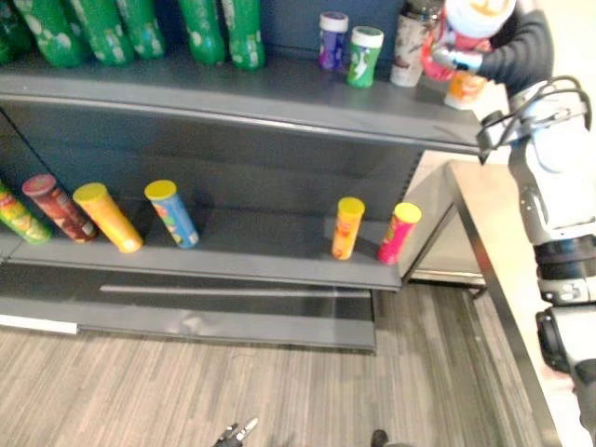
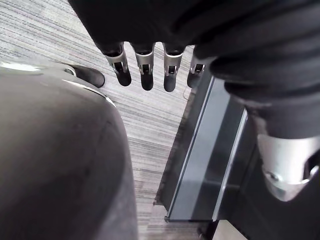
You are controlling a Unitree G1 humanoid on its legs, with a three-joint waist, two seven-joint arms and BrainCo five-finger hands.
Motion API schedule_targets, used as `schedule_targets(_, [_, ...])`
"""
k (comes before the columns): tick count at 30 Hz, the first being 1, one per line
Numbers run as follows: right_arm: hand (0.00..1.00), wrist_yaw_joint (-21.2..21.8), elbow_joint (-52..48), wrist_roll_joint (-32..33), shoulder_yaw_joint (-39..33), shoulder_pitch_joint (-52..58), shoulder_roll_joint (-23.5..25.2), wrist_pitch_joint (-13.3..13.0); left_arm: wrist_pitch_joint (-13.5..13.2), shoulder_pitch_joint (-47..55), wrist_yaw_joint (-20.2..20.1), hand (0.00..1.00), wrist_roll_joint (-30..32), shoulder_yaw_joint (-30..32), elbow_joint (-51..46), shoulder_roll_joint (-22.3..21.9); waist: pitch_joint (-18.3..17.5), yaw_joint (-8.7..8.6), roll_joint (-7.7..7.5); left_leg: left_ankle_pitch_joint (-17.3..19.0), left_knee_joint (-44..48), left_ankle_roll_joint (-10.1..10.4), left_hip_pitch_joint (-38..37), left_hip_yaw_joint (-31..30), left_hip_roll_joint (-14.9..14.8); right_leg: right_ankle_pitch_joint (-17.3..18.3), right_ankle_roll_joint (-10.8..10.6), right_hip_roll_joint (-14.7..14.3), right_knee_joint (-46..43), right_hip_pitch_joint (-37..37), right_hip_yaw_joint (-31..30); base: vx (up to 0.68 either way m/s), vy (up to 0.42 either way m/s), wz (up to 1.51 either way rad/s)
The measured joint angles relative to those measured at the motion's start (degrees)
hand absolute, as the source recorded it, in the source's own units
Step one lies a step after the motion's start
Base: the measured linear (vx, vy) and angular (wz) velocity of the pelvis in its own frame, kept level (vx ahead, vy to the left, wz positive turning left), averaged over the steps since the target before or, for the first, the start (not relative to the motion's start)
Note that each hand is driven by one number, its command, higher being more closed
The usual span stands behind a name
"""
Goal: Put the gum and the chips on the shelf.
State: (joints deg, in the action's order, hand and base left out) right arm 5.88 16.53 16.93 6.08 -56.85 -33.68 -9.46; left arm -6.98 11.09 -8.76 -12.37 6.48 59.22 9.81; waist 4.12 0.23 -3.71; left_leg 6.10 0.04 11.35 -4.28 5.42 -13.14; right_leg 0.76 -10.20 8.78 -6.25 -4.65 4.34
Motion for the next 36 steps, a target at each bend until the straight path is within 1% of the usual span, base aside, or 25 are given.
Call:
schedule_targets(3, [1.00,1.6,4.9,0.0,2.6,-1.7,1.6,1.5,0.0,0.1,-0.2,0.00,-0.1,0.0,0.0,-0.1,-0.1,0.34,0.18,-0.2,0.0,0.2,0.3,-0.6,-0.2,0.0,0.0,-0.2,0.0,0.0,0.4,-0.01,-0.011,0.09])
schedule_targets(6, [1.00,3.1,9.0,0.0,4.2,-2.1,2.3,2.1,0.0,-0.1,-0.4,0.00,-0.2,-0.4,-0.1,-0.1,-0.1,0.91,0.30,-0.6,0.1,0.3,1.2,-1.7,-0.3,0.0,0.0,-0.2,0.0,0.0,1.6,-0.01,-0.007,0.18])
schedule_targets(7, [1.00,3.2,9.9,0.0,4.4,-2.2,2.4,2.5,0.0,-0.2,-0.4,0.00,-0.3,-0.5,-0.1,-0.1,-0.1,1.22,0.33,-0.6,0.1,0.3,1.2,-1.8,-0.4,0.0,0.0,-0.2,0.0,0.0,1.6,0.00,-0.006,0.09])
schedule_targets(8, [1.00,3.4,11.7,-0.1,4.5,-2.8,3.3,3.5,0.0,-0.1,-0.4,0.00,-0.3,-0.5,-0.1,-0.2,-0.2,1.66,0.44,-0.6,0.1,0.3,1.3,-1.9,-0.4,0.0,0.0,-0.3,0.0,0.0,1.7,-0.01,-0.005,0.04])
schedule_targets(12, [1.00,3.6,16.4,-0.1,5.5,-5.1,5.9,4.7,0.0,-0.1,-0.3,0.00,-0.4,-0.6,0.0,-0.2,-0.1,1.70,0.66,-1.1,0.1,0.5,2.1,-3.1,-0.5,0.0,0.0,-0.2,0.0,0.0,2.8,-0.01,-0.004,0.15])
schedule_targets(14, [1.00,4.9,19.7,-0.1,5.8,-6.4,7.5,6.2,0.0,-0.1,-0.3,0.00,-0.5,-0.6,-0.1,-0.2,-0.1,2.16,0.68,-1.2,0.1,0.5,2.2,-3.4,-0.5,0.0,0.0,-0.1,0.0,0.0,3.1,-0.01,-0.003,0.05])
schedule_targets(18, [1.00,5.2,25.4,-0.1,5.7,-9.3,8.3,7.0,0.1,-0.2,-0.3,0.00,-0.6,-0.6,0.0,-0.3,-0.1,2.34,0.77,-1.7,0.1,0.5,3.2,-5.1,-0.4,0.0,0.0,0.2,0.0,0.1,4.7,-0.01,-0.001,0.19])
schedule_targets(20, [1.00,5.2,28.2,-0.2,5.7,-11.1,8.4,7.7,0.1,-0.4,-0.3,0.00,-0.6,-0.7,0.0,-0.4,0.0,3.00,0.86,-1.9,0.1,0.6,3.3,-5.5,-0.4,0.0,0.0,0.2,0.0,0.2,5.0,0.00,-0.003,0.13])
schedule_targets(23, [1.00,5.0,31.6,-0.2,5.4,-13.0,8.7,7.7,0.1,-0.8,-0.3,0.00,-0.9,-1.7,-0.1,-0.1,0.0,3.31,0.90,-2.2,0.1,0.6,4.1,-6.6,-0.4,0.1,0.1,0.3,0.0,0.3,6.1,-0.02,-0.003,0.17])
schedule_targets(26, [1.00,4.9,35.0,-0.9,3.3,-14.2,10.0,7.9,0.1,-1.1,-0.3,0.00,-1.0,-2.1,0.0,-0.1,0.2,3.62,1.11,-2.5,0.1,0.6,4.3,-7.8,-0.4,0.1,0.1,0.4,0.0,1.0,7.1,-0.01,-0.006,0.16])
schedule_targets(27, [1.00,4.6,36.3,-1.0,3.1,-14.8,10.1,7.9,0.1,-1.3,-0.3,0.00,-1.0,-2.4,-0.1,-0.1,0.2,4.02,1.17,-2.6,0.1,0.6,4.6,-7.9,-0.4,0.1,0.1,0.4,0.0,1.1,7.4,-0.04,-0.008,0.16])
schedule_targets(32, [1.00,4.3,40.0,-2.0,0.7,-16.7,10.0,7.9,0.2,-2.3,-0.4,0.00,-1.0,-2.9,0.0,-0.1,0.5,4.83,1.38,-3.0,0.2,0.6,6.2,-9.8,-0.4,0.2,0.1,0.5,0.1,1.0,9.1,-0.02,-0.008,0.17])
schedule_targets(36, [1.00,3.0,43.2,-4.2,-0.3,-19.6,9.9,7.7,0.2,-2.9,-0.4,0.00,-1.4,-4.0,-0.1,0.6,1.5,4.86,1.34,-3.7,0.6,0.6,7.5,-12.0,-0.2,0.2,0.1,0.7,0.1,1.1,11.0,-0.01,-0.008,0.23])
